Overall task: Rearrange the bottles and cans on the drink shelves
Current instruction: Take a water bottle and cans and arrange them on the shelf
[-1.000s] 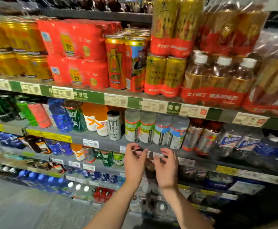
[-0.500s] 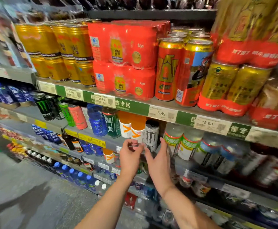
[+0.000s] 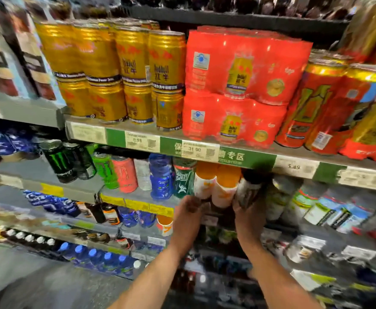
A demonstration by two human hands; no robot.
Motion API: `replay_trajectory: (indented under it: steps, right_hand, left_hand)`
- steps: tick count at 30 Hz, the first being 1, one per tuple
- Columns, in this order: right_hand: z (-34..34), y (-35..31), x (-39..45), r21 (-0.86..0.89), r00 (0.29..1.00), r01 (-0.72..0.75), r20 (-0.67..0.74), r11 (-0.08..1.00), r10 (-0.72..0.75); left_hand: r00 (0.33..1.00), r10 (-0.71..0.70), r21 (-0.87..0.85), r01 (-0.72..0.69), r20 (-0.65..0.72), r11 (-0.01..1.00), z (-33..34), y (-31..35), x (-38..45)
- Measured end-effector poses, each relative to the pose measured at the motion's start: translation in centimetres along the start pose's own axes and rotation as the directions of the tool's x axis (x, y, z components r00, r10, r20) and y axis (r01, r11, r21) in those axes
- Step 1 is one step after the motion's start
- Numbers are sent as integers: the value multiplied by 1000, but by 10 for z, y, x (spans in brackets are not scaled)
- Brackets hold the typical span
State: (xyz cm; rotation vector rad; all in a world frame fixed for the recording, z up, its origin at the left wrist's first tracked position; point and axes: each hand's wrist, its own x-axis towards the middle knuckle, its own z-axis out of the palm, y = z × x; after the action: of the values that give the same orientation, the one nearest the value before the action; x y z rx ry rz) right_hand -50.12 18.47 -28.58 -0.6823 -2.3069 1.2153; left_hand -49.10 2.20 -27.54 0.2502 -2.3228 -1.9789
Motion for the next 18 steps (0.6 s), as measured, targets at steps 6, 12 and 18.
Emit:
replay_trajectory:
  steps: [6, 12, 18]
  right_hand:
    - [-10, -10, -18, 112, 991, 124, -64, 986, -117]
    - [-14, -27, -55, 211, 994, -14, 112, 977, -10]
    - [23, -33, -94, 243, 921, 63, 360, 968, -150]
  left_hand:
    - [998, -5, -31, 7, 56, 999, -14, 9, 6]
    - [992, -16, -122, 31, 125, 992, -13, 18, -7]
    - [990, -20, -120, 37, 138, 992, -30, 3, -11]
